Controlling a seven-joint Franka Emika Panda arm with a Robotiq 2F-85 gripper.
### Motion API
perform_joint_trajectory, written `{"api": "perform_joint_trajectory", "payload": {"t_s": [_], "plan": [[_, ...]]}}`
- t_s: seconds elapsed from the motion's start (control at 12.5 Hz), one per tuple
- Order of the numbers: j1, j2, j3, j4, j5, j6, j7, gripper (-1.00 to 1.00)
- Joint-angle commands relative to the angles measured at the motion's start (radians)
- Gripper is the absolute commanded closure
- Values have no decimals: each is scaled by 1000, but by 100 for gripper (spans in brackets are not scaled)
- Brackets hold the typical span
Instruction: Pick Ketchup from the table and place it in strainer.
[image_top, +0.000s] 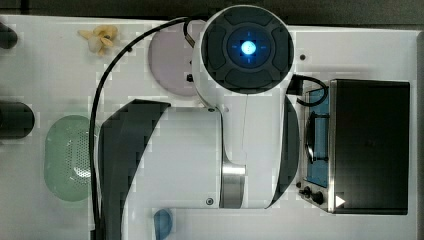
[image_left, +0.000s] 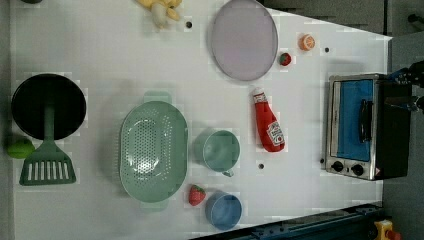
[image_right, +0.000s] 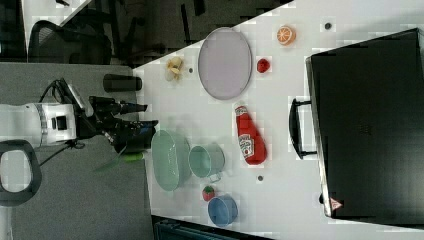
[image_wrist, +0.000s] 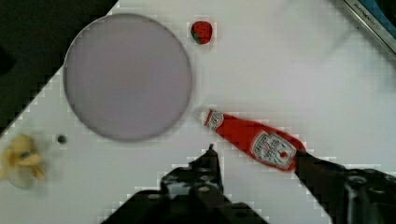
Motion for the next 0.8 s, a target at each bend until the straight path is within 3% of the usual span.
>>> {"api": "perform_joint_trajectory", "payload": {"t_s": [0.08,0.24,0.8], "plan": [[-103,-176,63,-64,4,-129,-27,-59],[-102,-167,67,-84,4,-119,-28,-99],[-100,-95,91,-274,4,81,-134,-100]]}}
